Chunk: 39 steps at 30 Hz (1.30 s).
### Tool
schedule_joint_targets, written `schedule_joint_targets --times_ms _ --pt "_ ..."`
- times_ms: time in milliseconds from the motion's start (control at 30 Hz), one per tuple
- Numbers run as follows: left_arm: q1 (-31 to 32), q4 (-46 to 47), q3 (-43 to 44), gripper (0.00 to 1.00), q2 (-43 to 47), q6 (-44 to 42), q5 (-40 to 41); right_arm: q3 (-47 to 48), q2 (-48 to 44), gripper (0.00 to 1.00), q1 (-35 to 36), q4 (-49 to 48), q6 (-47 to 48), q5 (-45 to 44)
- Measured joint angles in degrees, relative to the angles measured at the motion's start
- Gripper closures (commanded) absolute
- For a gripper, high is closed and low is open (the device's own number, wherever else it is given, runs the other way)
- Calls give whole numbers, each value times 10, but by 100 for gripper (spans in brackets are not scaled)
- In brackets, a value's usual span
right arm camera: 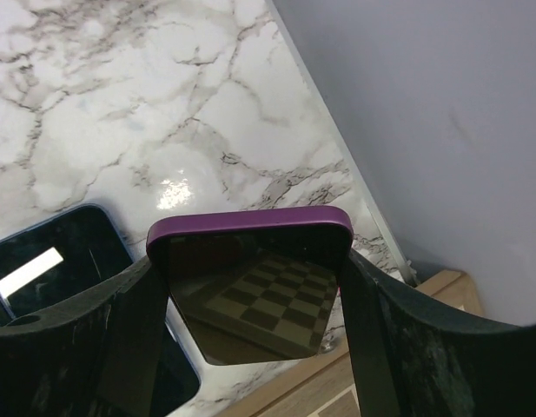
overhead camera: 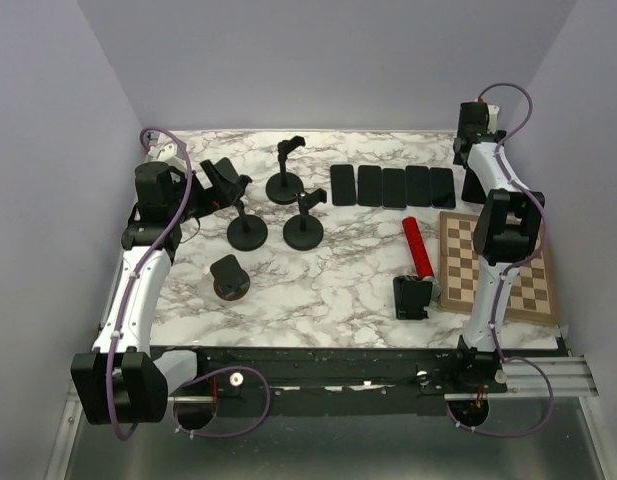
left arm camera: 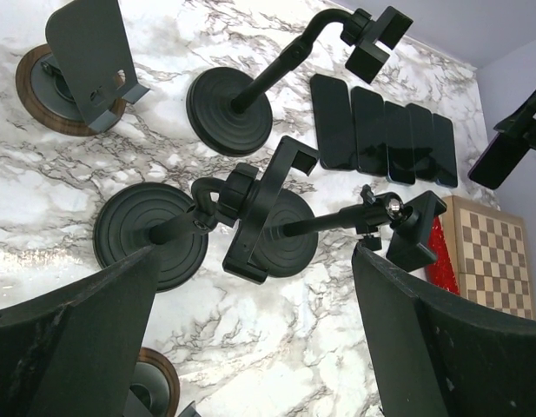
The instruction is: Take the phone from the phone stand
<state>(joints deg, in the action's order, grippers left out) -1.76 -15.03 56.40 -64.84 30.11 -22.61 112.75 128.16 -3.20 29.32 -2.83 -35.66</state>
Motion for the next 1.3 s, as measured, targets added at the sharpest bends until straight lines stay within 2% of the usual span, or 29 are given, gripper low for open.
schedule_joint_targets --times_ms 233,467,867,1200,1300 --pt "-2 -1 0 2 0 0 0 -4 49 97 -21 -14 5 22" --pt "-2 -1 0 2 0 0 0 0 71 78 -24 -13 12 66" --pt "-4 -1 0 1 0 0 0 63 123 57 -28 -3 21 98" --pt "-4 -1 0 1 0 0 0 82 133 20 -30 8 20 116" --pt "-4 -1 0 1 0 0 0 87 135 14 -31 13 18 122"
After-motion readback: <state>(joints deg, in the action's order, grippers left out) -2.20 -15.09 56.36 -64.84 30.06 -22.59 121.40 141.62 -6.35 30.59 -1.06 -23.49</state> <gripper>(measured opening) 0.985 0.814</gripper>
